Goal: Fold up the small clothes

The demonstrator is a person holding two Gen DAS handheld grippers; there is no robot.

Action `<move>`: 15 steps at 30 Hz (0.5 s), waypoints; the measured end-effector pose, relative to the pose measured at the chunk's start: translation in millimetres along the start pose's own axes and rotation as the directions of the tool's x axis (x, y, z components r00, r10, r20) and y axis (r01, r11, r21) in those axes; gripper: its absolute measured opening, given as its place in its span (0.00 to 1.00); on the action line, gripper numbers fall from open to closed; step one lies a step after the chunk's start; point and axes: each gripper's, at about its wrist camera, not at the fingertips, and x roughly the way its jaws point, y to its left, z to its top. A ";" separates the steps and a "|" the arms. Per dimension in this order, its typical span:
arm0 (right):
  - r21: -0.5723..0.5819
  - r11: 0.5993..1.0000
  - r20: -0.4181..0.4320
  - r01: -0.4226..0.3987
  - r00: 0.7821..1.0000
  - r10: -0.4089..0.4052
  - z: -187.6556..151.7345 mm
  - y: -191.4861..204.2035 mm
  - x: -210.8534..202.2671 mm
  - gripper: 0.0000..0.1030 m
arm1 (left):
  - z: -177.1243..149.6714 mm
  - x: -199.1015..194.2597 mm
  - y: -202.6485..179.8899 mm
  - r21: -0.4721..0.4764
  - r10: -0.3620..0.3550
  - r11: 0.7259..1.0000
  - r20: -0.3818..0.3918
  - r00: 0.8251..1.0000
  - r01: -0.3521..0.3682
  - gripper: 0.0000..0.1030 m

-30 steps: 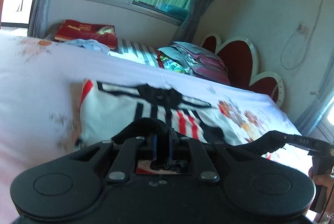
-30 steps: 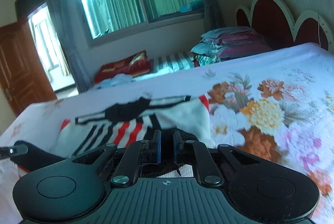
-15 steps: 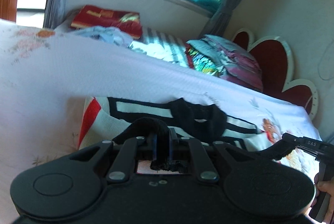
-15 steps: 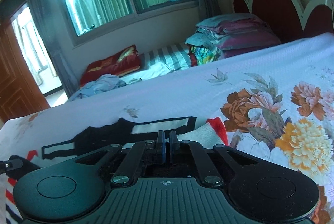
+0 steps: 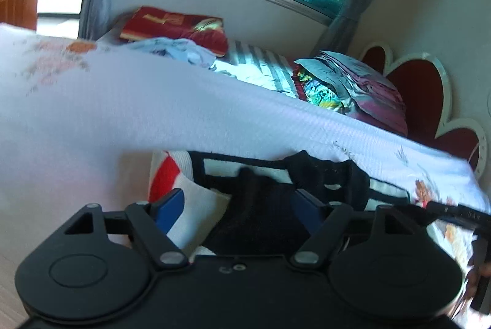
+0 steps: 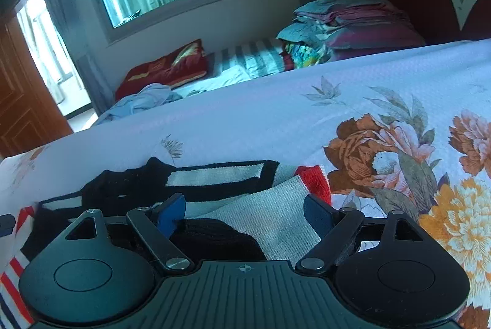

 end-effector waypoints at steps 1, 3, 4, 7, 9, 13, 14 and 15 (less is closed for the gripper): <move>-0.007 1.000 -0.005 -0.015 1.000 0.015 0.5 -0.7 1.0 0.81 | 0.5 1.3 -1.1 0.023 -0.011 1.000 -0.010 1.000 0.011 0.74; -0.033 0.999 -0.032 -0.039 0.999 0.038 0.4 1.4 6.6 0.81 | -0.2 9.0 -5.8 0.066 -0.013 0.998 -0.036 0.999 0.015 0.72; -0.051 0.998 -0.044 -0.046 0.998 0.044 -0.5 3.8 10.1 0.81 | -1.1 13.5 -7.3 0.079 -0.007 0.997 -0.046 0.999 0.011 0.72; -0.093 0.994 -0.075 -0.061 0.996 0.054 -5.0 9.5 20.7 0.81 | -3.8 31.9 -8.9 0.079 0.002 0.997 -0.084 0.996 0.005 0.64; -0.104 0.992 -0.085 -0.078 0.994 0.069 -6.3 10.7 24.1 0.77 | -5.7 41.7 -8.4 0.077 -0.001 0.997 -0.103 0.995 0.009 0.58; -0.116 0.986 -0.094 -0.122 0.989 0.112 -4.5 10.1 24.2 0.69 | -8.5 48.6 -10.2 0.095 0.012 0.995 -0.100 0.995 -0.002 0.44; -0.122 0.984 -0.091 -0.134 0.988 0.123 -3.1 10.2 23.0 0.69 | -8.8 48.7 -10.4 0.096 0.015 0.995 -0.100 0.995 -0.005 0.37; -0.124 0.979 -0.095 -0.159 0.984 0.148 -1.7 10.2 21.5 0.69 | -8.4 48.8 -10.1 0.093 0.012 0.996 -0.103 0.995 -0.002 0.31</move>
